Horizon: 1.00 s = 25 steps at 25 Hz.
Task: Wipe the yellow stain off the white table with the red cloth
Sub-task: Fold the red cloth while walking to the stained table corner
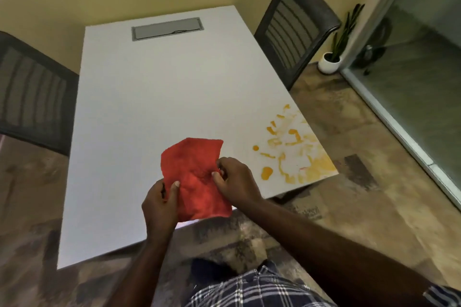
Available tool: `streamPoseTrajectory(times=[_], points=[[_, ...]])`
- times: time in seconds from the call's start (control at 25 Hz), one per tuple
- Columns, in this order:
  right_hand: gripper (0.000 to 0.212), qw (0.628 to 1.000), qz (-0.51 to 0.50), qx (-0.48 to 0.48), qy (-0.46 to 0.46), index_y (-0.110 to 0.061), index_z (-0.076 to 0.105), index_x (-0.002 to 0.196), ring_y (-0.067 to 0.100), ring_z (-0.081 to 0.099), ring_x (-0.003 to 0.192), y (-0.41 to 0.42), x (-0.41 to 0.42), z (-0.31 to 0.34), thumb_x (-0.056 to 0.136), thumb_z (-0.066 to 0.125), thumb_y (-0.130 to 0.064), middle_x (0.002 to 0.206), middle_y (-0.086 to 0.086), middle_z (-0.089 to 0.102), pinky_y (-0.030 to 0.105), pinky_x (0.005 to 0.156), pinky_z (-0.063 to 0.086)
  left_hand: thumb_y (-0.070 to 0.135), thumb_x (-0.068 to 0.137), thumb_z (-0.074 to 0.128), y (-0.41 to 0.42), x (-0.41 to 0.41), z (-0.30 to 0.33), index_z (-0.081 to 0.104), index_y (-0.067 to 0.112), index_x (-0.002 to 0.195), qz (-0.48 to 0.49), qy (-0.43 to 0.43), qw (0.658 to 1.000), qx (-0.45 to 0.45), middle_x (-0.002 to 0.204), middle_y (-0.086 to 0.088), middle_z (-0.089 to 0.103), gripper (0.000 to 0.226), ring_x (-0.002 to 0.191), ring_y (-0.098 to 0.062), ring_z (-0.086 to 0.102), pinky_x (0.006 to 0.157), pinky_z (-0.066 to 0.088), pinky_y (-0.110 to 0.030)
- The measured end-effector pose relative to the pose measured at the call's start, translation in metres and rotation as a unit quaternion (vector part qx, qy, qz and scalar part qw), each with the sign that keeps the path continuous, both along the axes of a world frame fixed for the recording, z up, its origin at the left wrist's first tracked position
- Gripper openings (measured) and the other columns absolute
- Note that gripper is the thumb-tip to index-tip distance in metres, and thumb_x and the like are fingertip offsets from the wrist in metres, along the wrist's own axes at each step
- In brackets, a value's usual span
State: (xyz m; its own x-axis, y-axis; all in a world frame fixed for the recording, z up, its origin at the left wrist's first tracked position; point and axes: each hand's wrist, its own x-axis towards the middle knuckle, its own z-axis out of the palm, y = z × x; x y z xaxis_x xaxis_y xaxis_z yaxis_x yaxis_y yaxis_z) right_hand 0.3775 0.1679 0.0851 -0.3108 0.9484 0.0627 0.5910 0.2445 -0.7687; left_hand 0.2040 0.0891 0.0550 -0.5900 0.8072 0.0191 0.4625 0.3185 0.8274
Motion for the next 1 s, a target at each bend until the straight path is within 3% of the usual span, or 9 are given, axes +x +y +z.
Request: streamPoseTrajectory(times=[0.12,0.28,0.44,0.56,0.72,1.0], points=[[0.005,1.0,-0.026,0.006,0.008,-0.02,0.058,0.087,0.005,0.046,0.066,-0.002,0.054,-0.002,0.088,0.063,-0.021,0.077,-0.011,0.049,0.021,0.061,0.032,0.033,0.095,0.059,0.01,0.05,0.006,0.063,0.021,0.084,-0.032,-0.018,0.999,0.007,0.074,0.005,0.065,0.016,0.069,-0.013,0.06,0.06,0.046,-0.03],[0.013,0.997,-0.073,0.001,0.012,-0.015,0.064,0.1,0.005,0.048,0.073,-0.004,0.116,-0.007,0.09,0.064,-0.023,0.085,-0.009,0.053,0.012,0.063,0.031,0.041,0.093,0.056,0.024,0.104,0.006,0.062,0.028,0.083,-0.079,-0.003,0.997,0.01,0.075,0.011,0.066,0.017,0.07,-0.003,0.061,0.059,0.042,-0.022],[0.017,0.993,-0.115,-0.01,0.007,-0.013,0.064,0.106,0.007,0.048,0.076,-0.002,0.159,-0.015,0.092,0.063,-0.022,0.089,-0.009,0.053,0.009,0.063,0.029,0.043,0.091,0.054,0.038,0.143,-0.001,0.062,0.024,0.083,-0.122,0.008,0.992,0.0,0.074,0.009,0.065,0.022,0.07,-0.008,0.06,0.059,0.042,-0.025],[0.017,0.991,-0.134,-0.014,0.001,-0.011,0.064,0.105,0.009,0.048,0.078,0.001,0.178,-0.023,0.091,0.064,-0.021,0.089,-0.008,0.052,0.017,0.065,0.033,0.036,0.095,0.057,0.049,0.163,-0.005,0.062,0.022,0.084,-0.15,0.006,0.989,-0.01,0.076,0.009,0.065,0.018,0.071,-0.006,0.06,0.06,0.043,-0.023],[0.02,0.987,-0.161,-0.029,0.002,-0.009,0.064,0.108,0.013,0.053,0.081,0.012,0.193,-0.033,0.091,0.064,-0.02,0.091,-0.004,0.055,0.027,0.069,0.042,0.029,0.095,0.06,0.07,0.177,-0.008,0.06,0.021,0.082,-0.18,0.016,0.984,-0.015,0.073,0.012,0.06,0.016,0.068,0.001,0.056,0.059,0.036,-0.005],[0.021,0.981,-0.189,-0.043,-0.014,-0.006,0.064,0.109,0.013,0.051,0.079,0.035,0.196,-0.057,0.09,0.066,-0.015,0.091,-0.001,0.055,0.025,0.068,0.038,0.031,0.096,0.058,0.104,0.181,-0.034,0.062,0.017,0.088,-0.207,-0.005,0.978,-0.041,0.079,0.004,0.063,0.017,0.073,-0.006,0.058,0.06,0.037,-0.012]])
